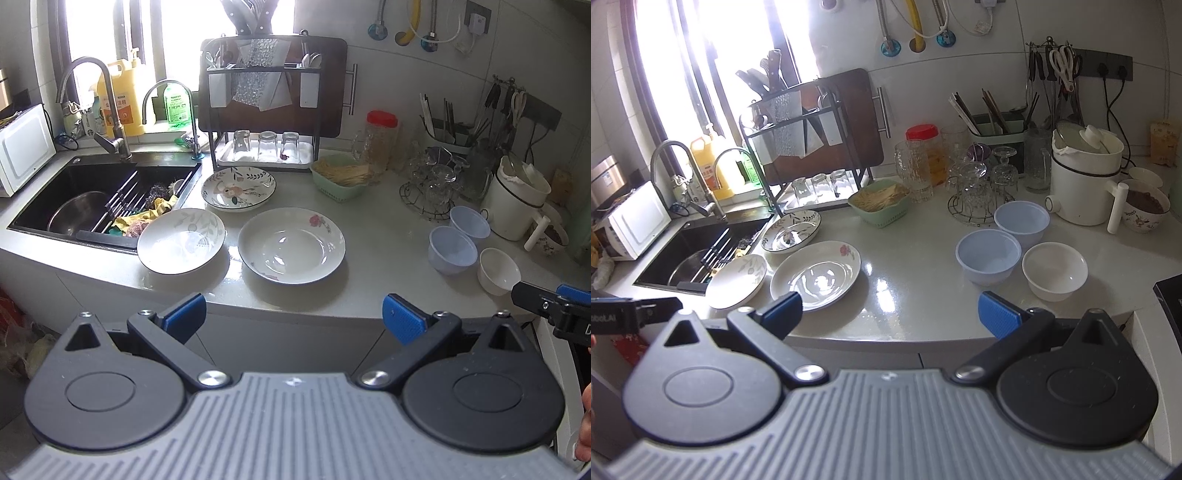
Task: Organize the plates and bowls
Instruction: 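Move both grippers toward the rim of the white leaf-pattern plate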
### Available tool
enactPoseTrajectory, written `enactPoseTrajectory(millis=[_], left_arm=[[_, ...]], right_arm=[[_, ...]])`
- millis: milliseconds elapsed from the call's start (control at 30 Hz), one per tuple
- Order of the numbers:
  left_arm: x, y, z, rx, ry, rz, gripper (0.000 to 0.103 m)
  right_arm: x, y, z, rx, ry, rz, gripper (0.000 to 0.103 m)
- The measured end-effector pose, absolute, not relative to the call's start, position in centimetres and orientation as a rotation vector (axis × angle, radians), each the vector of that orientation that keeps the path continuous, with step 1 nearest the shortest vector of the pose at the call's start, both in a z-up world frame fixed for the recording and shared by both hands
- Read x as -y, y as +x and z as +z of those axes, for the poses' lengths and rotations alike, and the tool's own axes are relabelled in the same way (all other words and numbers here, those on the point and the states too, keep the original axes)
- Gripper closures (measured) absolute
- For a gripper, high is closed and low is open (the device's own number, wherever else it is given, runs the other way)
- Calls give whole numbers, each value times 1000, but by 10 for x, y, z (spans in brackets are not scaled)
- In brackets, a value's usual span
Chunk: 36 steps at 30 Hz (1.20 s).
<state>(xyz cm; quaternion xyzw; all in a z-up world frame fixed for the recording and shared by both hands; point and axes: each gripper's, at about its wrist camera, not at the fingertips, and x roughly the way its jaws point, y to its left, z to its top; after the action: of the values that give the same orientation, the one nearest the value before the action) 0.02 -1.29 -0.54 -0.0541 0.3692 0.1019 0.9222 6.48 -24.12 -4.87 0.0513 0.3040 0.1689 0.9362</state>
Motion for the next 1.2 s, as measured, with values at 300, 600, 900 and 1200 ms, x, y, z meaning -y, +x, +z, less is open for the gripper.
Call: enactPoseTrajectory(millis=[300,600,900,1200], left_arm=[[10,4,-4,-771,-123,219,0],[-17,21,-16,-790,-134,222,0],[-80,60,-42,-821,-144,178,0],[-170,128,-61,-857,-104,64,0]], right_arm=[[228,69,-54,-630,80,367,0],[204,80,-64,-641,50,378,0],[152,98,-79,-652,29,345,0],[82,134,-92,-714,98,273,0]])
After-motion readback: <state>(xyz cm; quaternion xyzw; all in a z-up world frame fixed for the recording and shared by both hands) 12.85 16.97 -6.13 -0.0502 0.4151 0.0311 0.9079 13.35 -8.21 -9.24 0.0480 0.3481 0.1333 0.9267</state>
